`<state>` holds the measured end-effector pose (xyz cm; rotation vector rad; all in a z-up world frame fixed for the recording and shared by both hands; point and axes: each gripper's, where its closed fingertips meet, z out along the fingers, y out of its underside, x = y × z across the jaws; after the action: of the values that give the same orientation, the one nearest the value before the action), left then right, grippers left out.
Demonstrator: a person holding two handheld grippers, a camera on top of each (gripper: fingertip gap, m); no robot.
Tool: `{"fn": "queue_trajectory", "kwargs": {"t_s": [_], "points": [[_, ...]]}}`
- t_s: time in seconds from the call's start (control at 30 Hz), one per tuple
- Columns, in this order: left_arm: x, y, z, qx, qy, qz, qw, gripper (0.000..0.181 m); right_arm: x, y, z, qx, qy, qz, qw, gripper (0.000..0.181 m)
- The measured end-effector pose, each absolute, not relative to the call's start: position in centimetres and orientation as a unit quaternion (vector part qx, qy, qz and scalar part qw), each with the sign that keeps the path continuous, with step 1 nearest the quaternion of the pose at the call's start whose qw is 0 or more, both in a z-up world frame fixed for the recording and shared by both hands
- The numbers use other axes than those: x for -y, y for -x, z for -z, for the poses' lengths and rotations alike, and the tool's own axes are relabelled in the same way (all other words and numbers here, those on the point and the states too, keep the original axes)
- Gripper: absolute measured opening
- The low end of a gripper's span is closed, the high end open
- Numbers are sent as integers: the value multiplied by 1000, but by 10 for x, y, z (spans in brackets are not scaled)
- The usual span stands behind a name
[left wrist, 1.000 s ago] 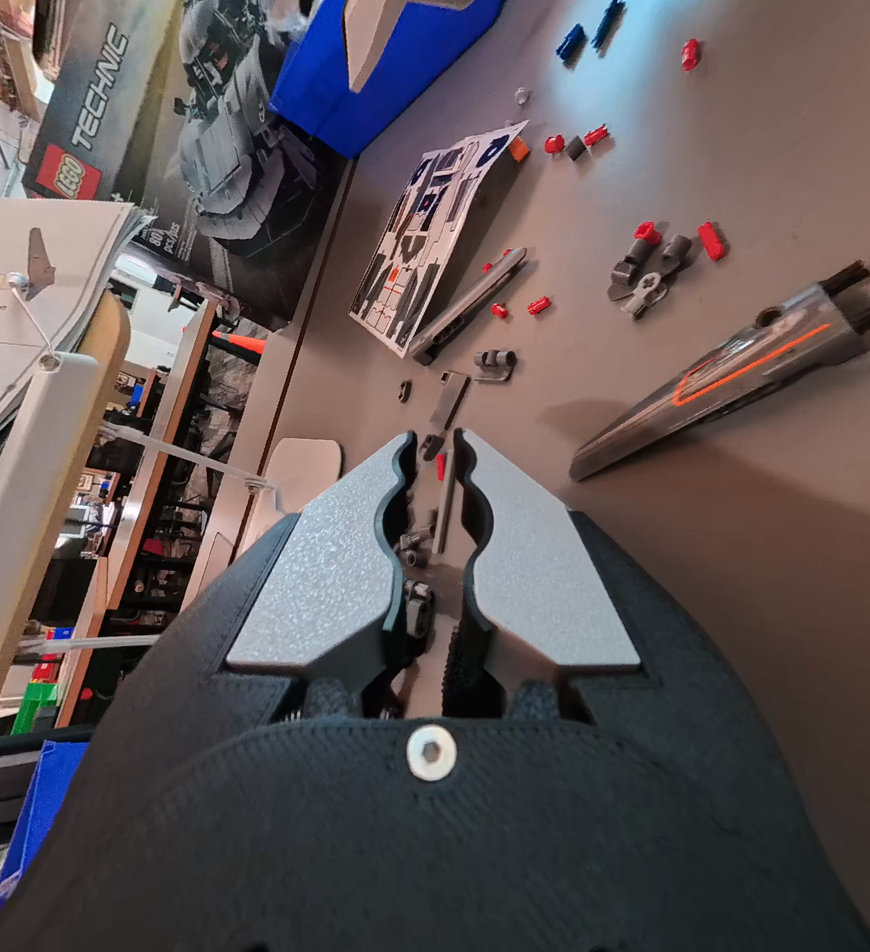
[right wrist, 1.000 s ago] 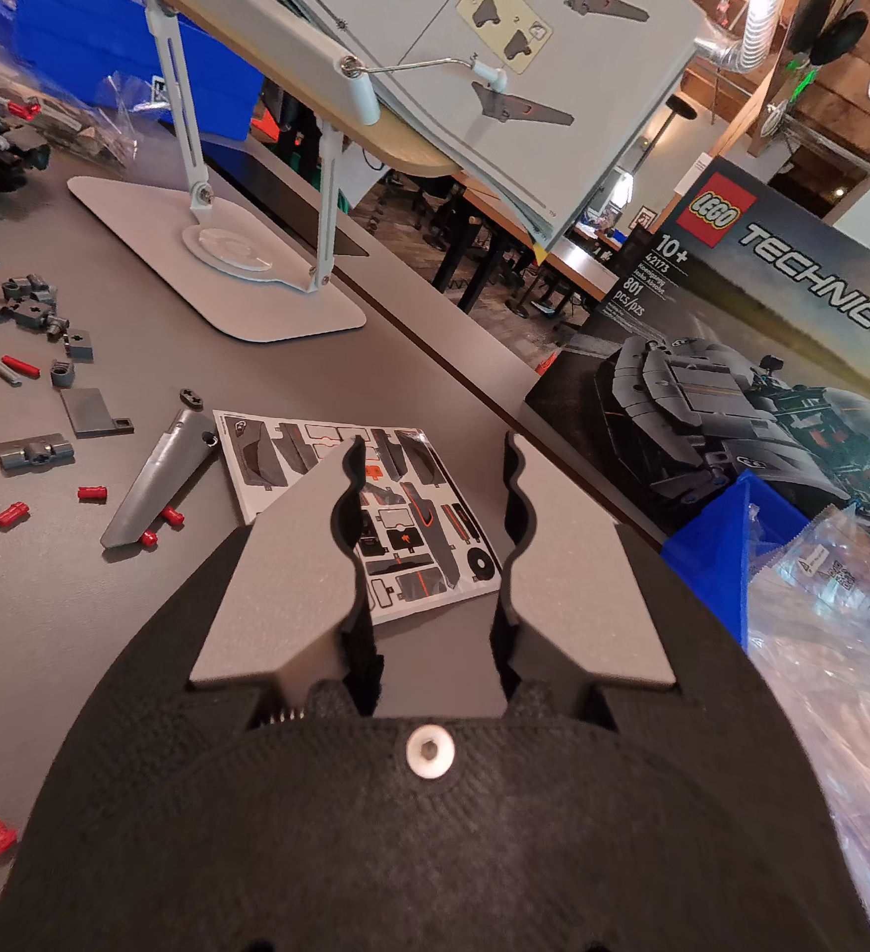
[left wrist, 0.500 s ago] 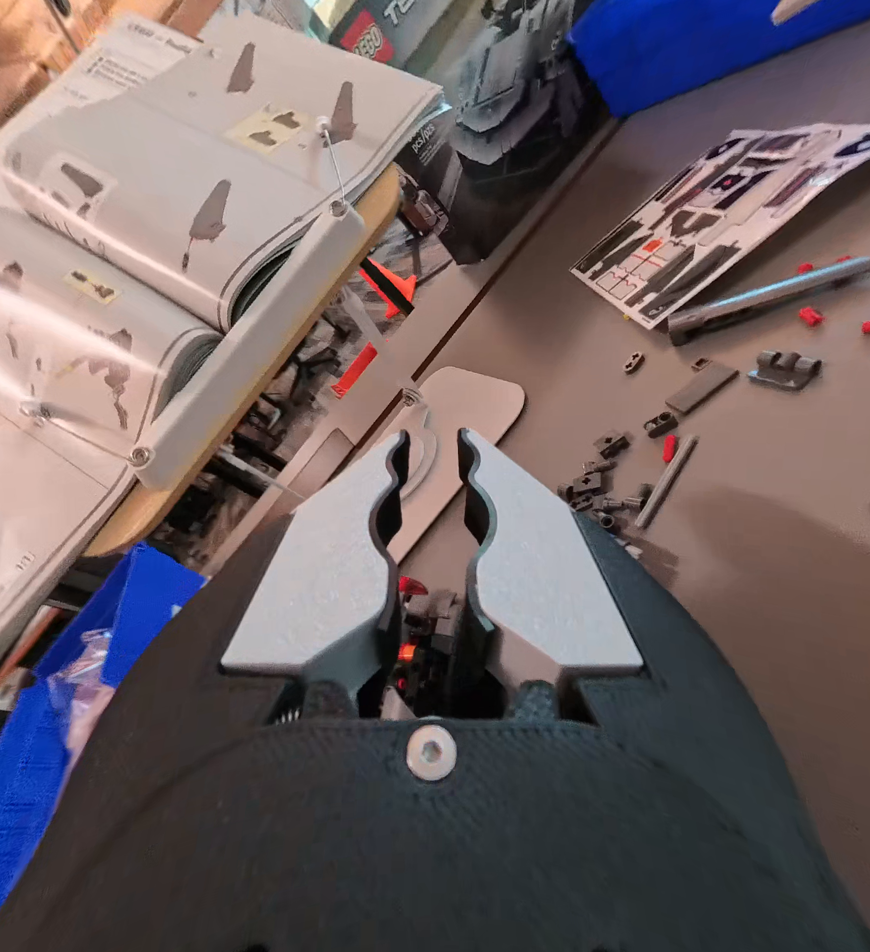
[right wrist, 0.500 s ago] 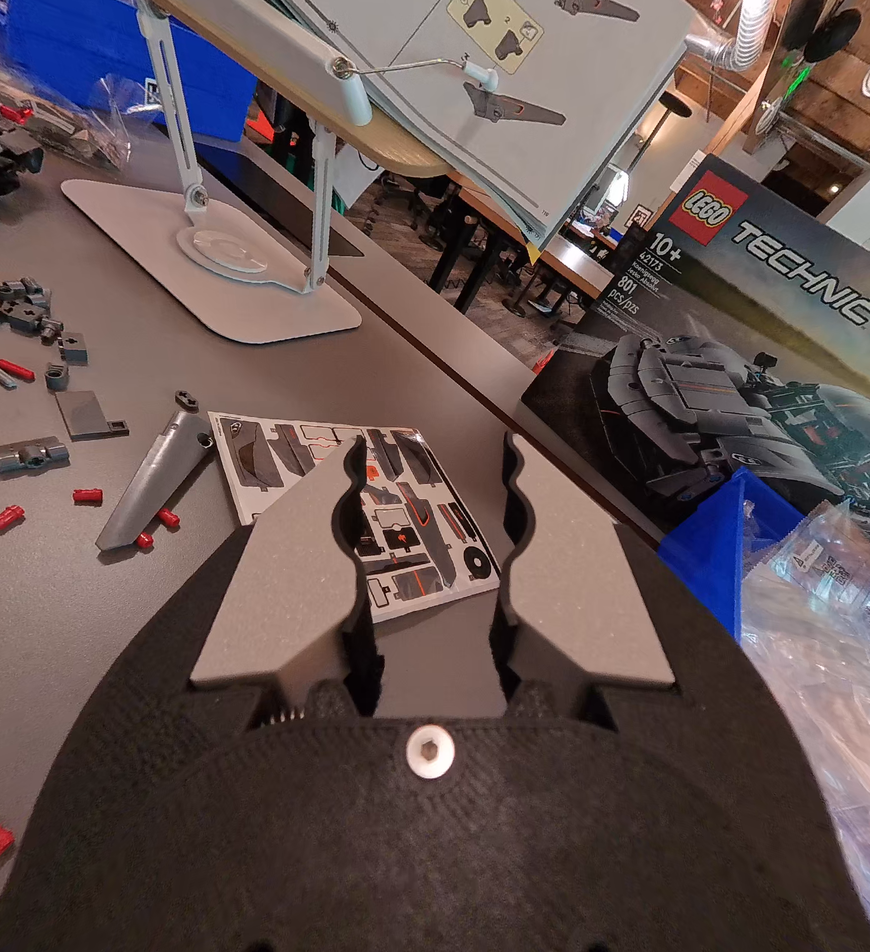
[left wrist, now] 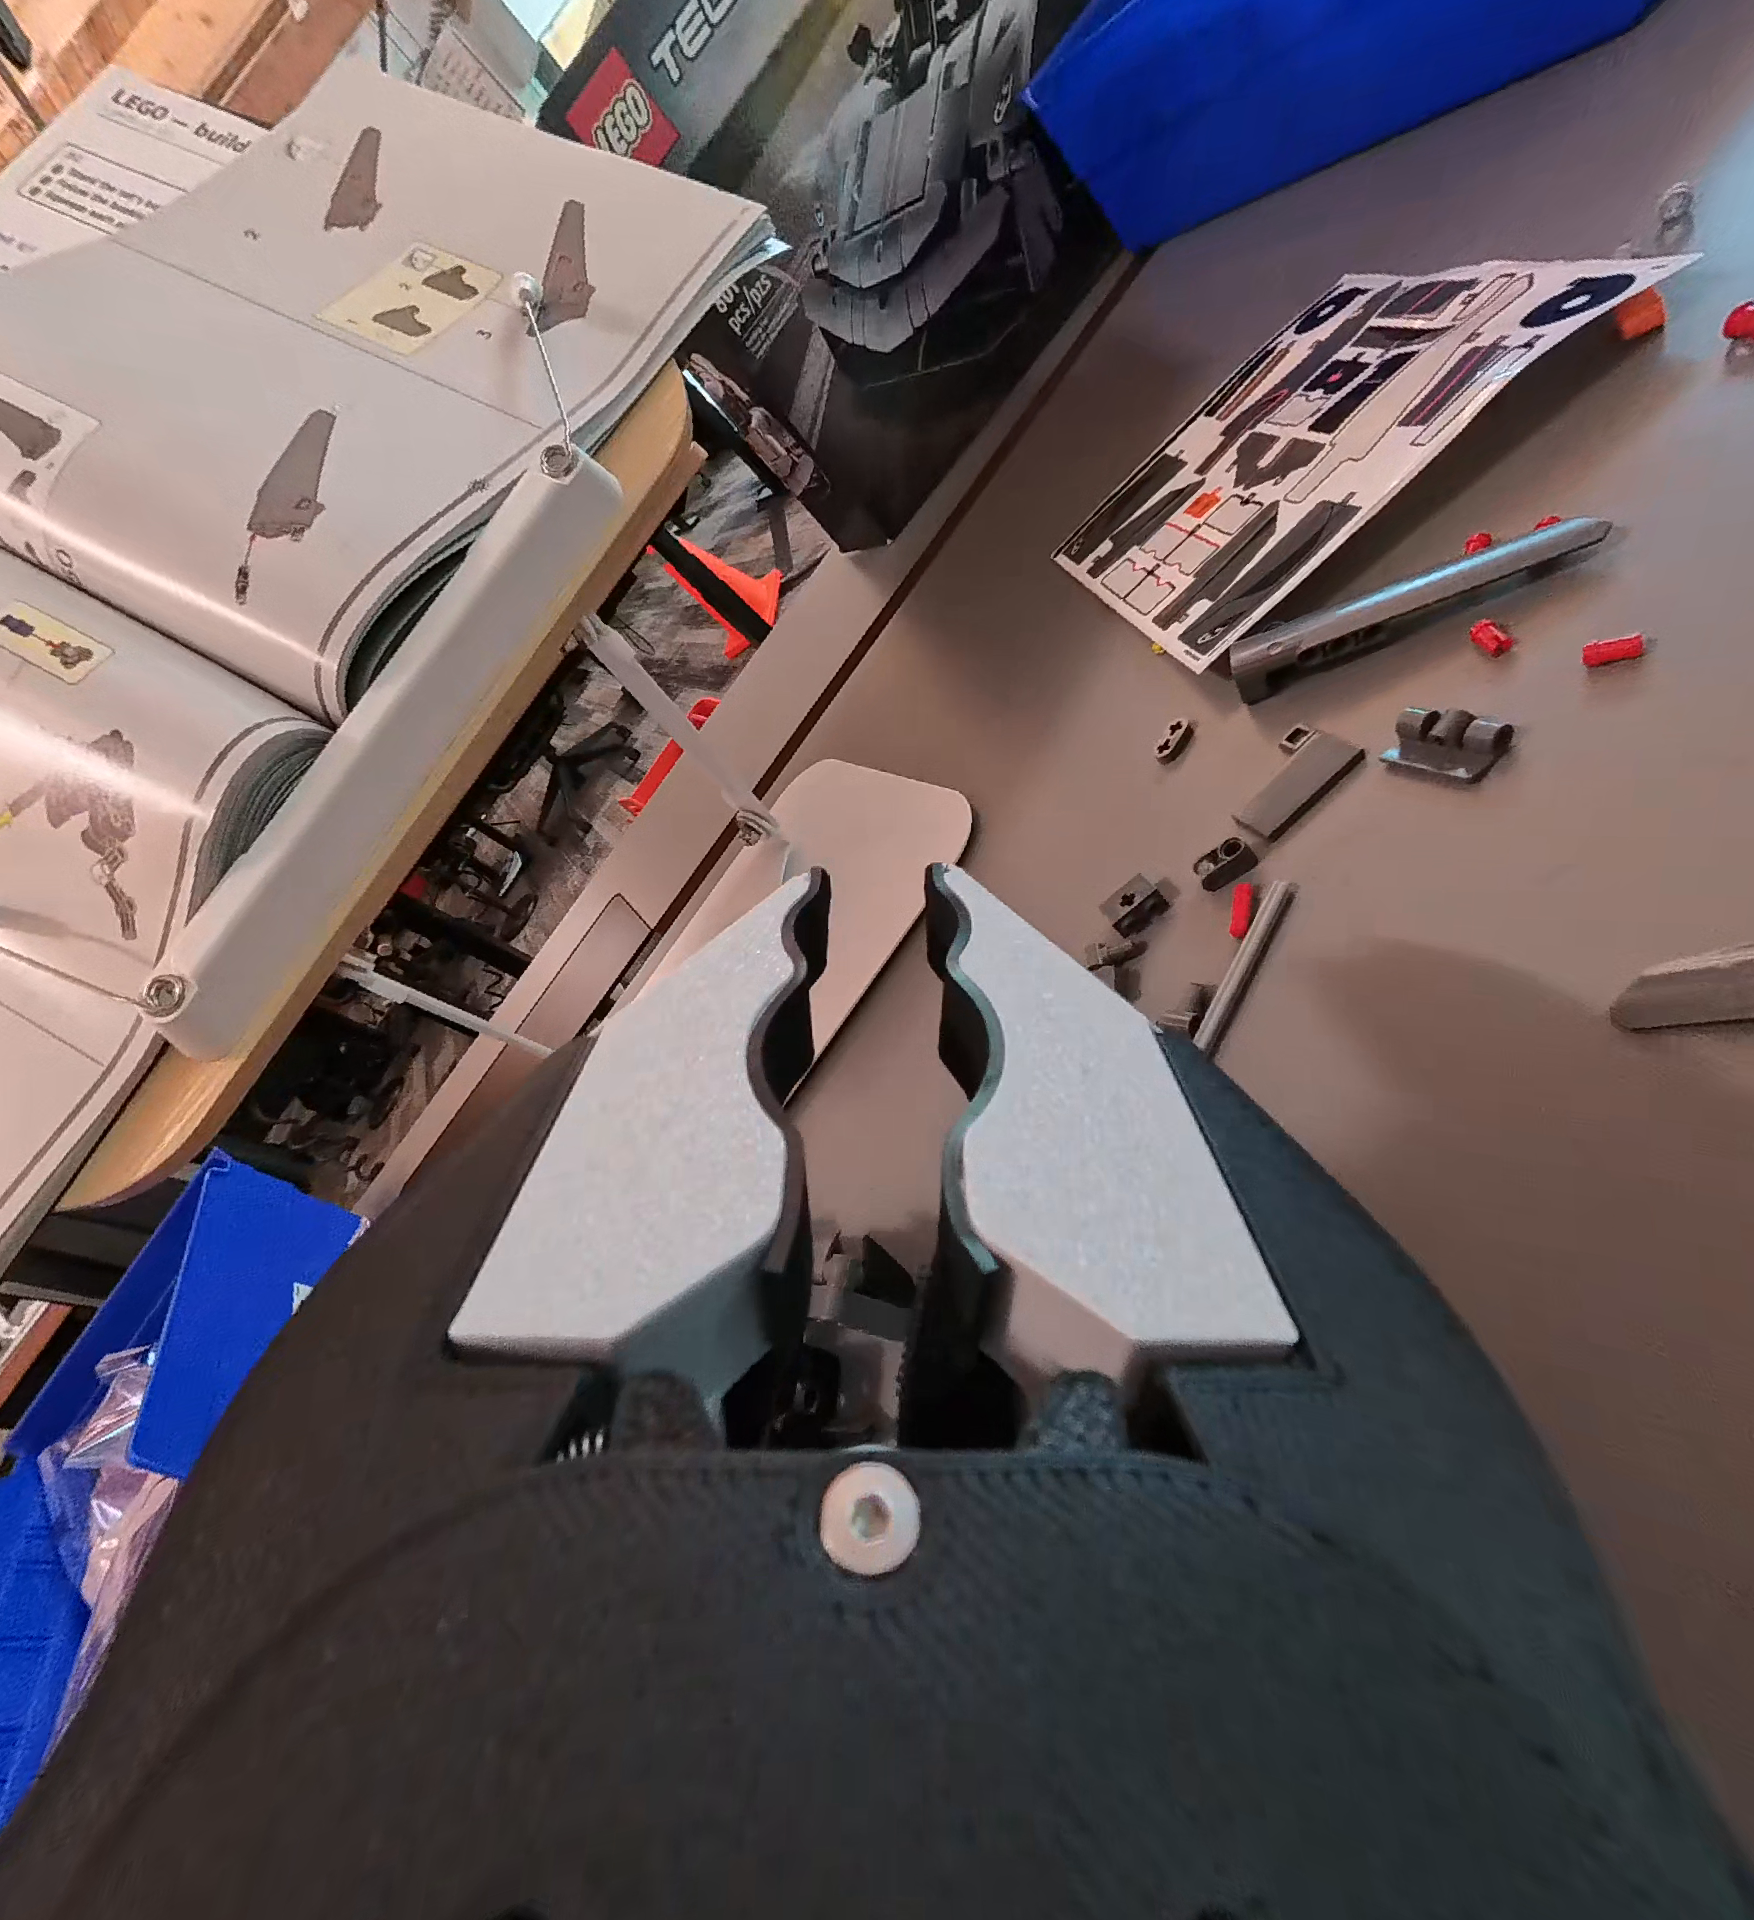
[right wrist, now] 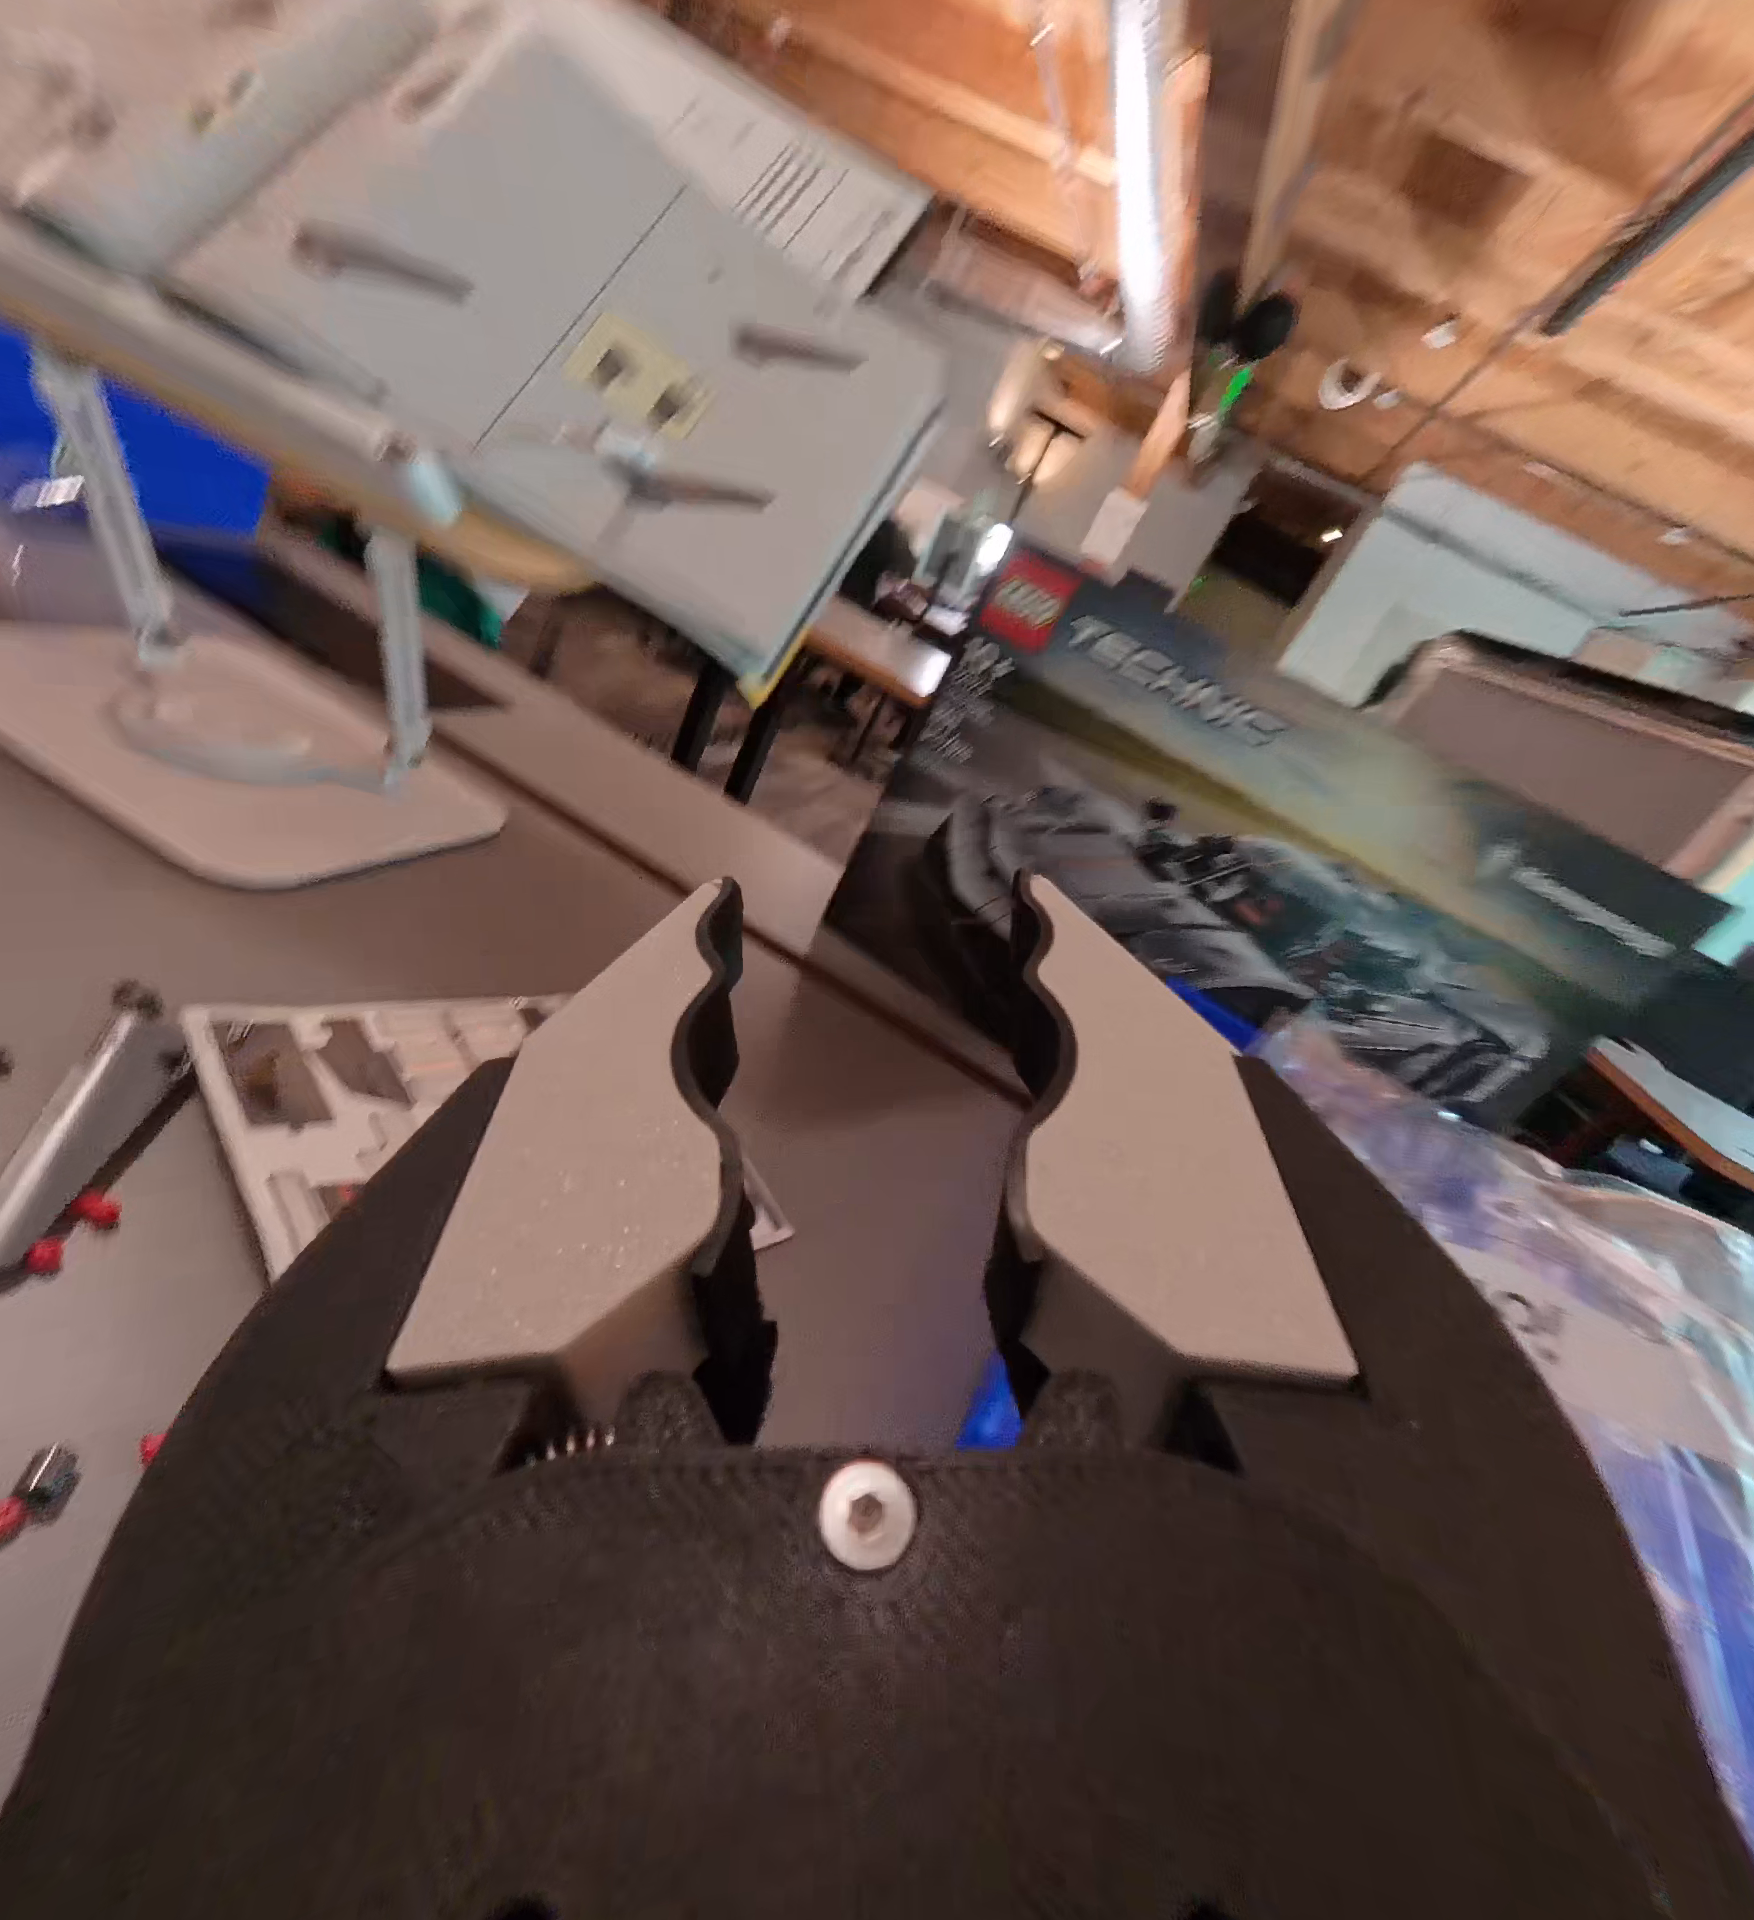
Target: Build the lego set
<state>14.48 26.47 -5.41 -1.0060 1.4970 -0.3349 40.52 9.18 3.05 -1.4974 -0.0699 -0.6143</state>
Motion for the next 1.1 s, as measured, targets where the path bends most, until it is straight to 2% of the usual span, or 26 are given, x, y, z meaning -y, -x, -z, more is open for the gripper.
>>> {"fn": "queue_trajectory", "kwargs": {"t_s": [0.17,0.43,0.77,1.1], "points": [[-263,-144,50,-646,433,152,609,15,-23,-412,-85,-22,618,287,732,48],[-258,-146,49,-652,425,146,610,15,81,-403,-98,-77,600,305,735,47],[-263,-139,73,-710,440,104,540,16,132,-392,-61,-115,606,276,737,47],[-262,-126,91,-764,454,128,440,32,110,-388,-20,-97,626,229,739,44]]}}
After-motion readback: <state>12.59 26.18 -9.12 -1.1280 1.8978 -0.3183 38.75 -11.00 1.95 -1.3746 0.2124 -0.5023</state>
